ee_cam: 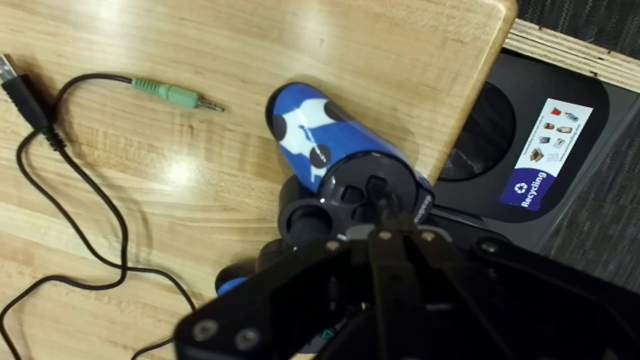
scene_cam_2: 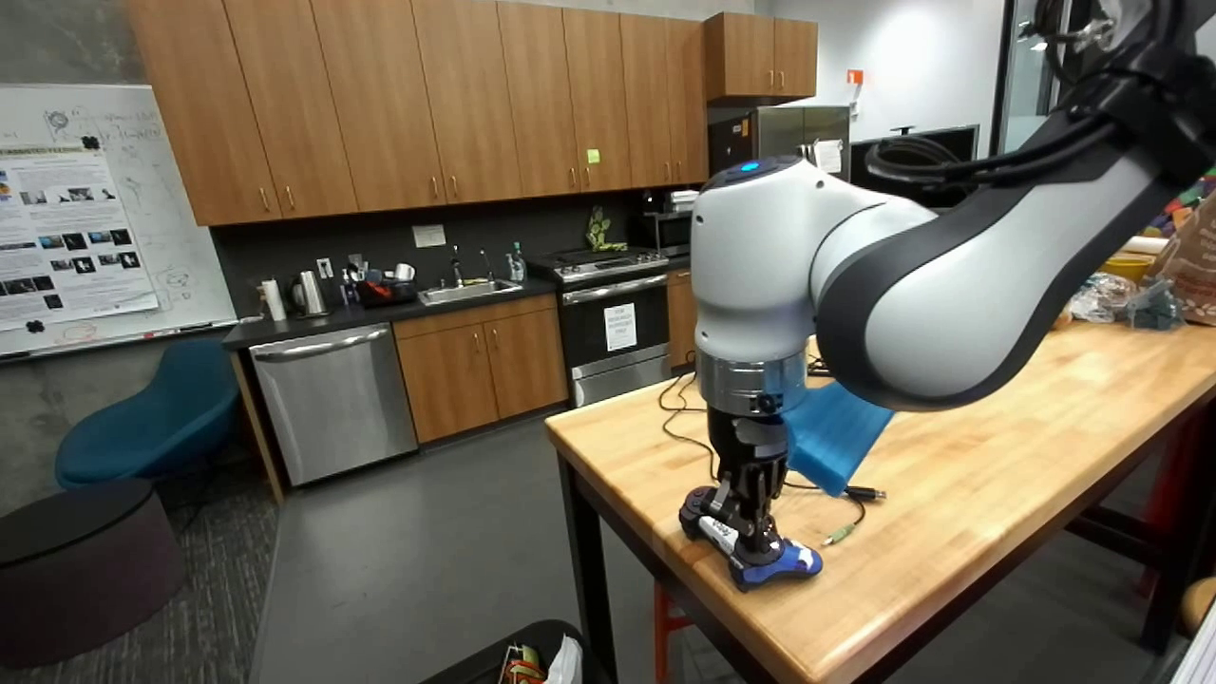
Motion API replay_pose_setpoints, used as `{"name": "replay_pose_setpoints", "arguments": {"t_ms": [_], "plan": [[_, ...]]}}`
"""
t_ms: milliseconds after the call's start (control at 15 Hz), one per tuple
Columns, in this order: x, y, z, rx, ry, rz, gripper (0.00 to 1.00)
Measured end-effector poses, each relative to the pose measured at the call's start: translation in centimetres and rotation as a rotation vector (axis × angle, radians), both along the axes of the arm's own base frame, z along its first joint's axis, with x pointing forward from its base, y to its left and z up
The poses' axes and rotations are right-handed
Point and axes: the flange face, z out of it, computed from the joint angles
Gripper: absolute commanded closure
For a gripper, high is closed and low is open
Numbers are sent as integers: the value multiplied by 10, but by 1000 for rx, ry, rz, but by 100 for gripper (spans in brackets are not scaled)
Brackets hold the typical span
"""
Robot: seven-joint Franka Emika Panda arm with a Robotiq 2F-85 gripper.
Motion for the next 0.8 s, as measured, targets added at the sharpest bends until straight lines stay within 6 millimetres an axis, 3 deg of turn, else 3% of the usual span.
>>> {"name": "replay_pose_setpoints", "arguments": {"t_ms": [800], "plan": [[7, -1, 0, 4, 3, -7, 100]]}}
